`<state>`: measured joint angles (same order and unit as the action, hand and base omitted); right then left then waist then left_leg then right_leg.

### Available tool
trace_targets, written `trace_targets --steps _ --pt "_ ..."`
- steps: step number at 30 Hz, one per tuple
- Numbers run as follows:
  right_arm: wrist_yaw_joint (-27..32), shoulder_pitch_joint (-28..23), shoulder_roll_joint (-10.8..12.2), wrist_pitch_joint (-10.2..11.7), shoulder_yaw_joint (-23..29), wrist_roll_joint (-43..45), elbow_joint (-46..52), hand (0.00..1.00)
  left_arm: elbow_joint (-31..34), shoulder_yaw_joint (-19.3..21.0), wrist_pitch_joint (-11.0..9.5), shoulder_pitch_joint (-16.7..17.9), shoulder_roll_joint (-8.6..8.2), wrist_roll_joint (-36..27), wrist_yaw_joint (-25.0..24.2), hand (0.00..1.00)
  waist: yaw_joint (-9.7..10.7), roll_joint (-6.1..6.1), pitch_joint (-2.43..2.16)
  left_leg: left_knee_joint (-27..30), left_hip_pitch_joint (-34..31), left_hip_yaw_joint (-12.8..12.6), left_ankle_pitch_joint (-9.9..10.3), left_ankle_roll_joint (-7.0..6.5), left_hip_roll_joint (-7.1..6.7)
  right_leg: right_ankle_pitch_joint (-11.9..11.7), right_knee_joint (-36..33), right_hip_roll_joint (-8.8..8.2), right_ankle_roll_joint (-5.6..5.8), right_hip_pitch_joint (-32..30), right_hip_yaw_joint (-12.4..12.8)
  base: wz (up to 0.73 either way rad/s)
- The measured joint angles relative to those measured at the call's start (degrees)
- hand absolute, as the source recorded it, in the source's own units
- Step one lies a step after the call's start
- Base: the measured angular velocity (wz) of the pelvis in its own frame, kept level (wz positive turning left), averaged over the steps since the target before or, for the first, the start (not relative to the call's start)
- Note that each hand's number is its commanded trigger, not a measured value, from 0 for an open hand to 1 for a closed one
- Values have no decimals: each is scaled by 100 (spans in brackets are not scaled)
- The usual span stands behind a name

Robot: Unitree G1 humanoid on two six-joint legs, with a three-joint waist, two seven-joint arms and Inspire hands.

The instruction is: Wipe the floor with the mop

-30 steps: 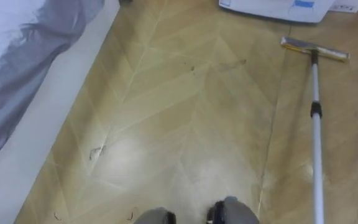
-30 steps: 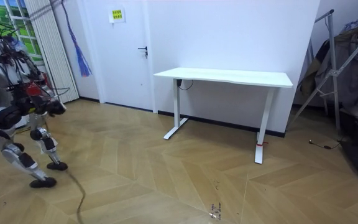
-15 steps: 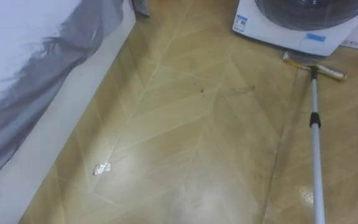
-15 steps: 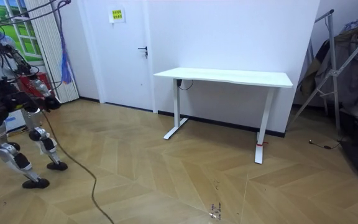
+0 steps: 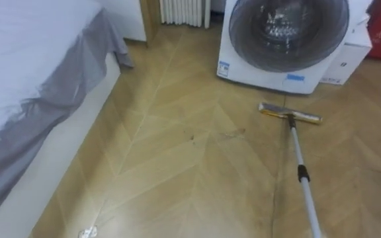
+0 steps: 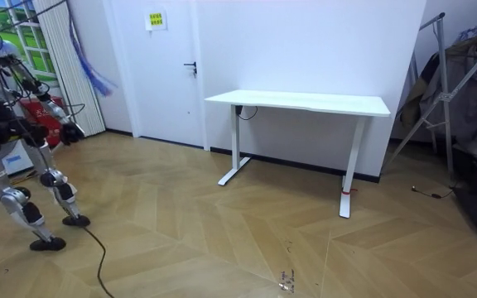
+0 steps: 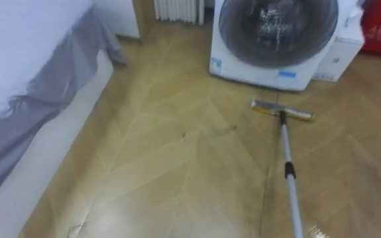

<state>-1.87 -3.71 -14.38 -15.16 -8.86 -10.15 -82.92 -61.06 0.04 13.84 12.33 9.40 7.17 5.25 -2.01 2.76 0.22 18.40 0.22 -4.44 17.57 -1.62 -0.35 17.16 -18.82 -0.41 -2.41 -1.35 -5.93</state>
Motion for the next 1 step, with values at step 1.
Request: trace_targets --steps 1 --pt "-8 -21 45 -1 21 106 44 100 -2 39 0 13 -5 9 -3 0 -1 26 -8 -5 63 5 0 0 17 -31 96 54 -4 100 -3 -4"
